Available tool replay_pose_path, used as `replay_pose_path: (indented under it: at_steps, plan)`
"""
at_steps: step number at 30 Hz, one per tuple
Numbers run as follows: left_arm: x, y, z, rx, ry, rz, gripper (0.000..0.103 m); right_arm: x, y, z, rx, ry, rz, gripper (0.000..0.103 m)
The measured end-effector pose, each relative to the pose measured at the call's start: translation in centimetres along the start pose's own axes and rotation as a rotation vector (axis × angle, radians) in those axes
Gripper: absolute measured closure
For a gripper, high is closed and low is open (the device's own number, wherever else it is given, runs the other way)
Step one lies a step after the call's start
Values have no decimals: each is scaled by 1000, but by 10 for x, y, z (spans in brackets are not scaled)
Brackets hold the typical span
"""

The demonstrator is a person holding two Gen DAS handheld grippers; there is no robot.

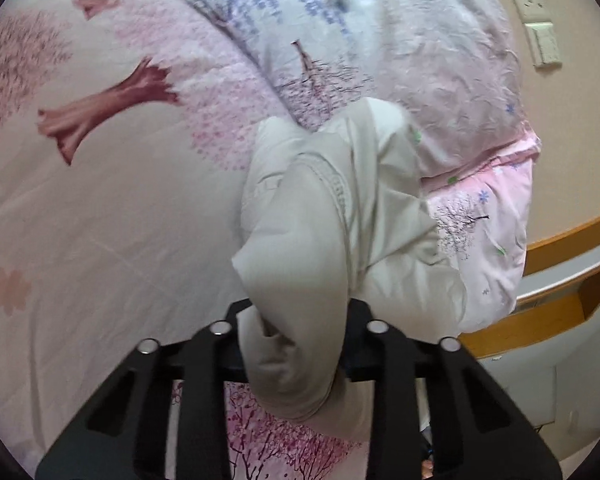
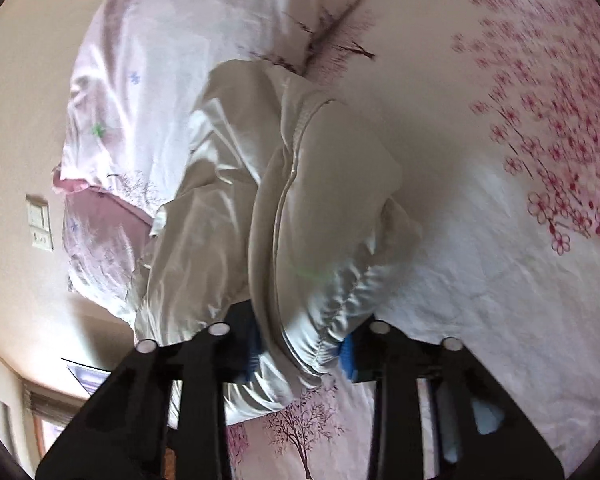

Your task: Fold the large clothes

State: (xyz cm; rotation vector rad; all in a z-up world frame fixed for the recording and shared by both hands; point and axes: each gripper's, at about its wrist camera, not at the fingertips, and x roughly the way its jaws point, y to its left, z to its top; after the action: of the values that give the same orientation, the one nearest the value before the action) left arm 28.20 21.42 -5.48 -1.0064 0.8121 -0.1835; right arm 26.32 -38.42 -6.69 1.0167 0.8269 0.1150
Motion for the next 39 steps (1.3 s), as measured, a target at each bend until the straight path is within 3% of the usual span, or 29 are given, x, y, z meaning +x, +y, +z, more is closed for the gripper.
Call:
replay_pose_path:
  at_steps: [7, 15, 18, 19, 20, 23, 28, 30, 32, 35, 39]
  plan:
    - [-32, 0, -3, 10, -24, -40, 82, -17, 13, -13, -44, -10, 45, 80]
    - [-96, 27, -20, -16, -59, -28, 82, -32, 21, -58, -100, 69, 54, 80]
    - [-101, 39, -26, -18, -50, 6, 79, -36, 19, -75, -154, 68, 1, 72]
    - [-99, 42, -26, -21, -43, 13, 76, -37, 20, -78, -179, 61, -34, 64]
    - [-97, 46, -26, -27, -37, 19, 74, -40, 20, -80, -196, 49, -75, 54]
    - [-95, 50, -25, -32, -41, 32, 64, -62, 20, -83, -229, -17, -156, 42]
    - [-95, 52, -25, -45, -56, 36, 49, -105, 51, -89, -371, -261, -285, 39]
    - [-95, 53, -26, -53, -59, 31, 47, -95, 84, -100, -511, -228, -246, 41]
    - [-95, 52, -27, -56, -68, 29, 47, -70, 120, -120, -664, -151, -192, 52]
    - [-96, 51, -28, -63, -81, 20, 46, -27, 161, -148, -822, -37, -140, 78]
    - [-96, 50, -28, -69, -93, 25, 44, 16, 195, -173, -942, 2, -132, 83]
